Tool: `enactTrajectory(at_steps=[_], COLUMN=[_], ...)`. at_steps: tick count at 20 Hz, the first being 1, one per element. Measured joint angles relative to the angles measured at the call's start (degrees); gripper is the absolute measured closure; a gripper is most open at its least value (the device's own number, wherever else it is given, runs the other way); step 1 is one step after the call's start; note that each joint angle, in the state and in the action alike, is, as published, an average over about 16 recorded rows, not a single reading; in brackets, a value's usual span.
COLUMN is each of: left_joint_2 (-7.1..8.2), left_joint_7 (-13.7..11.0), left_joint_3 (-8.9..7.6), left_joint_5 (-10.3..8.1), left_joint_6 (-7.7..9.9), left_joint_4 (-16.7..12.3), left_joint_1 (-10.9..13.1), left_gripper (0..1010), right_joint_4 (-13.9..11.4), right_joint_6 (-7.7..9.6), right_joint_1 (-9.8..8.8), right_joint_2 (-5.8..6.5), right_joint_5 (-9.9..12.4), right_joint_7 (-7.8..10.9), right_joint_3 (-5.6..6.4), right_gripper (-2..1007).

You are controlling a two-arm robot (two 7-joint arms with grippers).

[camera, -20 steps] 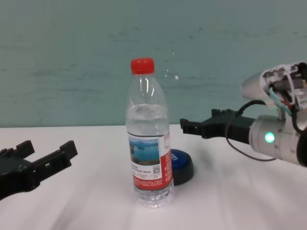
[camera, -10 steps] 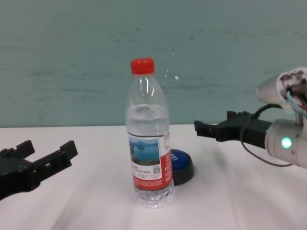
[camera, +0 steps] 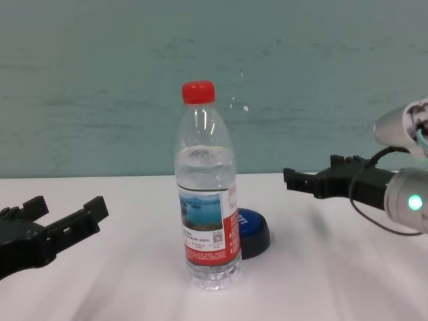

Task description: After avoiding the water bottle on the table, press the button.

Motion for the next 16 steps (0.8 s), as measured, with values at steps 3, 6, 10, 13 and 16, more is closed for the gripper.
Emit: enactTrajectory(at_steps=[3,6,10,13,16], left_joint_2=[0.0,0.0,0.0,0.0,0.0], left_joint_7=[0.0,0.0,0.0,0.0,0.0], left_joint_3=[0.0,0.0,0.0,0.0,0.0], left_joint_5=[0.0,0.0,0.0,0.0,0.0], left_joint_6=[0.0,0.0,0.0,0.0,0.0], left_joint_4=[0.0,0.0,0.0,0.0,0.0], left_joint_1=[0.0,0.0,0.0,0.0,0.0], left_gripper=[0,0,0,0,0], right_joint_4=[-1.1,-2.2,-3.8,-5.1,-6.5], right_joint_6=[0.04,0.0,-0.3,-0.57,-0.84], right_joint_1=[-0.8,-1.69,-3.02,-4.1,-5.26], right_joint_2=[0.02,-0.06,-0.31,-0.56,-0.83], right_joint_5=[-0.2,-0.6,-1.1,-1.6,-2.2], right_joint_7=[-0.46,-1.01,-1.85,-2.49,-3.15], right_joint_3=[0.3,0.56,0.89,1.11,1.34], right_gripper=[1,1,1,1,1])
